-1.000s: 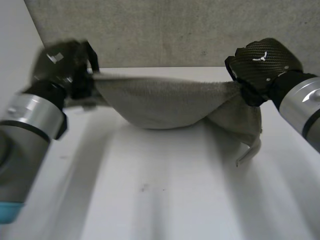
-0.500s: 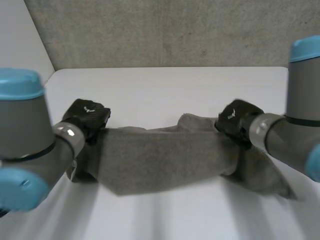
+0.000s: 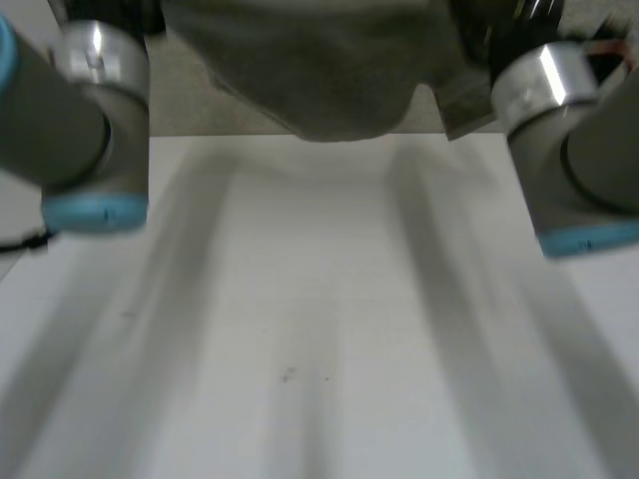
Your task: Fold the towel.
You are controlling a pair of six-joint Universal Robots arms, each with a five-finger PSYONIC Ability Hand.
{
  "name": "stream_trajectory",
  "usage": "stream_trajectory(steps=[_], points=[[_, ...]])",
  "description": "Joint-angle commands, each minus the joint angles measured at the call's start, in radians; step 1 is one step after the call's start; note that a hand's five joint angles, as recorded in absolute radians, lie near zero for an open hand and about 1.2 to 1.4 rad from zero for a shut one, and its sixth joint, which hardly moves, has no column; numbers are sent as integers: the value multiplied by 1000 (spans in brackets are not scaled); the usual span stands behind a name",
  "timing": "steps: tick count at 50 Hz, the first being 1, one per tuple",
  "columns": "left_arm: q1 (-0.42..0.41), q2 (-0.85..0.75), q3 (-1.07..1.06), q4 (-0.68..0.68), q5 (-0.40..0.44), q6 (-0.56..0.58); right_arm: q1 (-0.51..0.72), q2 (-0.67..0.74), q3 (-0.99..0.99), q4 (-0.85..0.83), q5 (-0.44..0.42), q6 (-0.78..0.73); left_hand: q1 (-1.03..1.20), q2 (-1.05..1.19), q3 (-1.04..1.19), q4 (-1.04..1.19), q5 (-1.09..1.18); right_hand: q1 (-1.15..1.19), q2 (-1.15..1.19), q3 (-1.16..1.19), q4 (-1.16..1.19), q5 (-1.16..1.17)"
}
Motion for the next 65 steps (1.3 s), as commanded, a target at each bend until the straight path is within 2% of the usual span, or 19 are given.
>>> stream_trajectory(steps=[1,5,8,10,17,18,19,21,22,24,25,26,30,35,44,46,48,57,65], points=[[12,29,-400,-11,40,-18,-2,-1,162,346,-31,10,191,178,180,178,180,441,211,205,198,219],[13,5,-575,-8,54,-15,-4,26,265,452,-63,15,191,178,180,178,180,441,211,205,198,219],[13,-9,-614,-10,54,-17,-5,60,293,452,-74,24,191,178,180,178,180,441,211,205,198,219],[13,-18,-668,-17,52,-15,-13,124,308,466,-68,77,191,178,180,178,180,441,211,205,198,219],[18,7,-731,-22,46,-15,-19,131,316,527,-70,257,191,178,180,178,180,441,211,205,198,219],[21,27,-743,-22,46,-15,-22,125,317,553,-76,296,191,178,180,178,180,291,61,54,48,69],[21,28,-743,-22,46,-15,-22,125,317,553,-76,297,191,178,180,178,180,289,59,53,47,67],[21,69,-770,-20,47,-14,-40,94,329,590,-89,363,191,178,180,178,180,29,-201,-207,-214,-193],[21,69,-771,-20,47,-14,-40,94,329,590,-89,363,191,178,180,178,180,28,-202,-208,-215,-194],[20,96,-790,-20,47,-15,-66,57,354,604,-99,406,191,178,180,178,180,-281,-511,-518,-524,-504],[20,97,-791,-20,47,-15,-66,57,354,604,-99,406,191,178,180,178,180,-283,-513,-519,-526,-505],[20,106,-800,-20,47,-14,-83,40,366,602,-103,419,191,178,180,178,180,-440,-670,-676,-683,-662],[20,124,-814,-20,47,-14,-123,16,380,599,-106,432,191,178,180,178,180,-518,-748,-754,-761,-740],[23,129,-824,-19,47,-14,-186,-12,374,601,-131,415,191,178,180,178,180,-542,-772,-778,-784,-764],[43,129,-833,-20,46,-11,-235,3,277,602,-275,231,191,178,180,178,180,-509,-739,-746,-752,-732],[41,129,-837,-20,47,-11,-231,30,251,598,-298,197,191,178,180,178,180,-495,-725,-731,-737,-717],[40,129,-843,-19,47,-11,-221,115,177,598,-316,145,191,178,180,178,180,-427,-657,-664,-670,-650],[43,129,-846,-19,49,-11,-178,333,-18,596,-318,13,191,178,180,178,180,-412,-642,-649,-655,-635],[44,129,-846,-19,49,-11,-163,445,-94,596,-309,-71,191,178,180,178,180,-377,-607,-614,-620,-599]])
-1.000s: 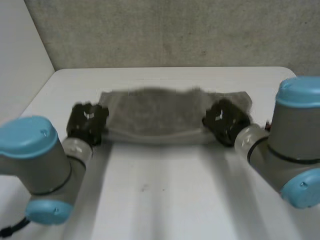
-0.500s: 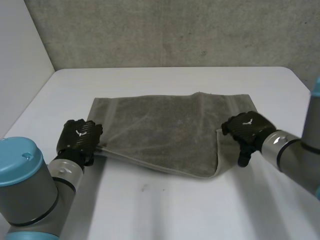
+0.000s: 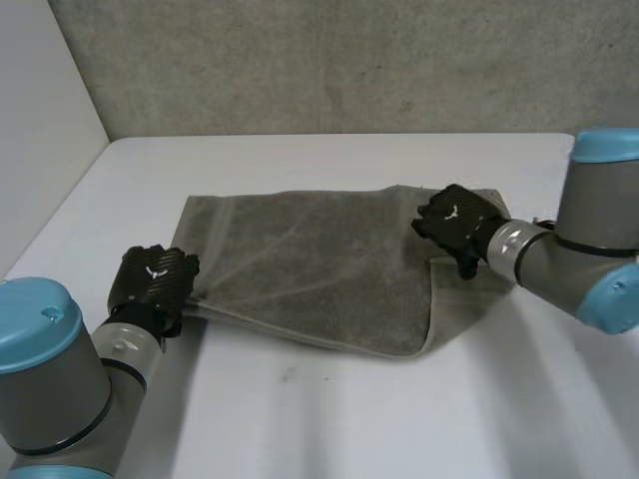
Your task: Fold the towel.
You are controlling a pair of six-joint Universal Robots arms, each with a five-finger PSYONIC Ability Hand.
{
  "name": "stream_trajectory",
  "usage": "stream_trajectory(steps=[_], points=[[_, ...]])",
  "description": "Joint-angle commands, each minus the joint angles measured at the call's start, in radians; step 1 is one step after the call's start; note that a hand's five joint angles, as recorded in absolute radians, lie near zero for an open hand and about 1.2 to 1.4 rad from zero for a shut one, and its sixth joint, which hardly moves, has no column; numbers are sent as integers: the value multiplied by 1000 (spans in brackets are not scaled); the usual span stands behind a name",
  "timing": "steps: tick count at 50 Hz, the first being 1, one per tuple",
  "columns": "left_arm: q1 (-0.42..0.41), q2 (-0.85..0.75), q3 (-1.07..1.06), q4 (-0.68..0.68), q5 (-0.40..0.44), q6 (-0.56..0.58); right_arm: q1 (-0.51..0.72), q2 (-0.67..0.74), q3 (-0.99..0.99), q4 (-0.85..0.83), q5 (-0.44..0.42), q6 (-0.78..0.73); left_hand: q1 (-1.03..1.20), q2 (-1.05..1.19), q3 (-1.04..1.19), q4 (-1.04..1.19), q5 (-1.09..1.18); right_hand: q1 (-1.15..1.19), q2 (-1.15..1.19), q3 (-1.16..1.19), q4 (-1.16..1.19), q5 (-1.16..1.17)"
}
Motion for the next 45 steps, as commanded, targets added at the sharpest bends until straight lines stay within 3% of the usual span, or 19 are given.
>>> stream_trajectory(steps=[1,25,34,45], points=[[2,0,0,0,0,0,16,106,-68,-1,10,-76,191,178,180,178,180,198,141,126,117,120],[3,-2,-2,0,0,0,14,175,-68,-4,59,-168,191,178,180,178,180,380,323,308,299,302],[3,-2,-2,0,0,0,8,135,-58,-53,102,-145,191,178,180,178,180,1016,958,944,935,938],[3,-2,0,0,-1,0,-6,-32,79,-85,134,-23,191,178,180,178,180,1016,959,945,935,938]])
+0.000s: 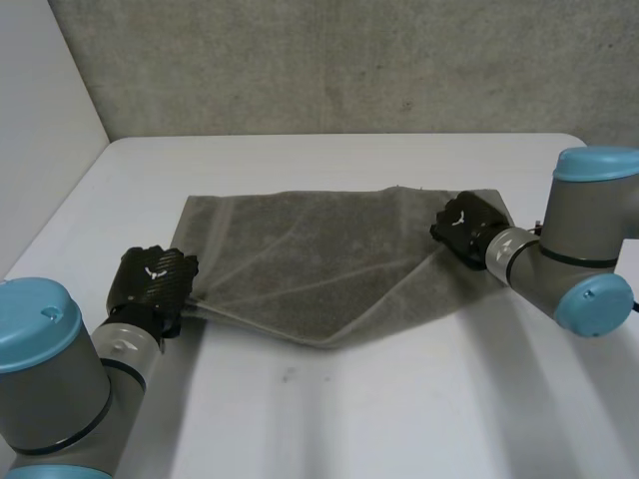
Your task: Fold the towel.
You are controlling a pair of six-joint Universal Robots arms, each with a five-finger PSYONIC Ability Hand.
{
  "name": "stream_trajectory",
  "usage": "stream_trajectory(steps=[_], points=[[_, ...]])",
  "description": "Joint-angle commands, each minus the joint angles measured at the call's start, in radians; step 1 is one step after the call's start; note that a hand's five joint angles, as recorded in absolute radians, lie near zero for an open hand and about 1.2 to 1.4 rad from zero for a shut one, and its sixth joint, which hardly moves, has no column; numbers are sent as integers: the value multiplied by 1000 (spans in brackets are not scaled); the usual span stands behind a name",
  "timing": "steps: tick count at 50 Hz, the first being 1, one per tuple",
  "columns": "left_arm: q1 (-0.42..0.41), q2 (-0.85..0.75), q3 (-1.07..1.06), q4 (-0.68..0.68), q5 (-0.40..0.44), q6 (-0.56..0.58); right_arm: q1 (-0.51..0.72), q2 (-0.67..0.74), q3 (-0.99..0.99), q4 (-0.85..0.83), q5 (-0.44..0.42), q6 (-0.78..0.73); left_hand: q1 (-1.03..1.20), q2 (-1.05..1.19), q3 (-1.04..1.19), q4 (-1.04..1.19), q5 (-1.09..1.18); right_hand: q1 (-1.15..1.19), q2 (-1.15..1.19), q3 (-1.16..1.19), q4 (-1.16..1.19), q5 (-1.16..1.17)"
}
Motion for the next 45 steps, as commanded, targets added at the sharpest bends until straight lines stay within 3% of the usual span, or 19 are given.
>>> stream_trajectory(steps=[1,7,15,17,21,23,25,28,34,38,42,44,45], points=[[0,0,2,0,-1,0,-11,-119,122,-3,10,69,191,178,180,178,180,442,219,218,206,250],[1,5,3,-12,-2,2,-67,-198,224,-2,10,75,191,178,180,178,180,442,219,218,206,250],[67,127,2,-155,5,15,-197,-429,463,26,9,85,191,178,180,178,180,442,219,218,206,250],[78,182,0,-260,7,46,-252,-562,561,114,3,70,191,178,180,178,180,442,219,218,206,250],[78,232,-6,-399,7,97,-304,-670,638,253,-8,38,191,178,180,178,180,442,219,218,206,250],[78,250,-15,-479,7,126,-365,-759,700,390,-11,-75,191,178,180,178,180,442,219,218,206,250],[77,281,-32,-625,8,191,-405,-800,727,435,-11,-147,191,178,180,178,180,442,219,218,206,250],[66,302,-29,-704,10,238,-464,-839,736,448,-37,-229,191,178,180,178,180,442,219,218,206,250],[66,285,21,-615,31,244,-470,-833,716,366,-85,-180,191,178,180,178,180,442,219,218,206,250],[63,151,99,-444,47,250,-428,-686,650,232,-97,-45,191,178,180,178,180,442,219,218,206,250],[55,35,181,-345,34,256,-306,-583,561,132,-62,46,191,178,180,178,180,442,219,218,206,250],[51,-88,271,-279,41,256,-227,-476,474,60,27,102,191,178,180,178,180,442,219,218,206,250],[51,-89,272,-279,41,256,-226,-475,474,60,27,102,191,178,180,178,180,442,219,218,206,250]])
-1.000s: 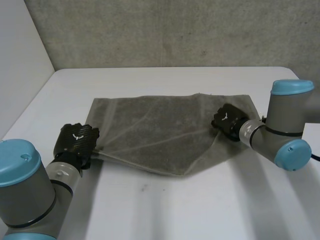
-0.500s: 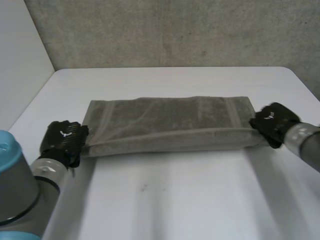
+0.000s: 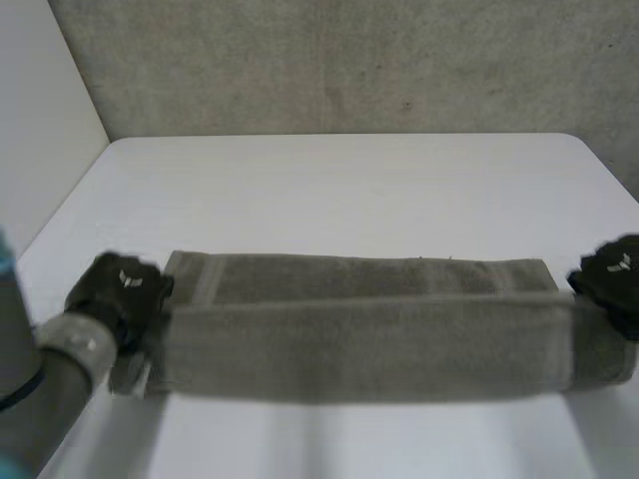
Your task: Fold the towel.
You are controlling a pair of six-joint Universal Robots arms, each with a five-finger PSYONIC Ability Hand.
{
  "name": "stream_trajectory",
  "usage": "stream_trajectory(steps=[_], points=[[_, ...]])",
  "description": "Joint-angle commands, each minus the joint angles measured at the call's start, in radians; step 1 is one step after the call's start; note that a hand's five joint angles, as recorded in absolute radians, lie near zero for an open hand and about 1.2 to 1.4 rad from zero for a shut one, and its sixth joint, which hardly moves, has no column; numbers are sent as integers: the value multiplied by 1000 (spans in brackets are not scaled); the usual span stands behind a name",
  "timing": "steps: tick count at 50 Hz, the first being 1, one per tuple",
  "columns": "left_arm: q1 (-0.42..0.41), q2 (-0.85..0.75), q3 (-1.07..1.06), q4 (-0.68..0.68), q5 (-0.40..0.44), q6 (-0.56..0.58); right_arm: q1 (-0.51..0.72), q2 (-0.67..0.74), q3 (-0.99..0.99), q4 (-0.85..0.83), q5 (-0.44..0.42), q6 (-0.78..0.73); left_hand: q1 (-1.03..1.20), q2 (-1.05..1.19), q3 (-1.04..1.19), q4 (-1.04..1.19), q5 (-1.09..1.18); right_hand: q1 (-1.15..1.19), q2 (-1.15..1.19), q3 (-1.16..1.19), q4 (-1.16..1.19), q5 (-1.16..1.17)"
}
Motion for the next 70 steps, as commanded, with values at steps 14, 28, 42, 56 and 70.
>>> stream_trajectory(steps=[14,28,42,56,70], points=[[-31,-590,523,259,5,1,244,512,-379,-384,301,165,190,178,180,178,180,442,219,212,202,235],[-37,-589,496,264,8,-2,253,482,-350,-470,329,183,-1032,-1043,-1042,-1043,-1041,-780,-1002,-1010,-1020,-987],[-50,-272,151,415,7,-71,146,209,36,-456,191,235,-1032,-1043,-1042,-1043,-1041,-780,-1002,-1010,-1020,-987],[-19,-169,42,457,8,-427,-9,146,186,-441,19,374,-1032,-1043,-1042,-1043,-1041,-655,-878,-885,-895,-862],[56,-280,146,521,90,-440,-23,163,213,-459,-33,377,-1032,-1043,-1042,-1043,-1041,-505,-728,-735,-745,-712]])
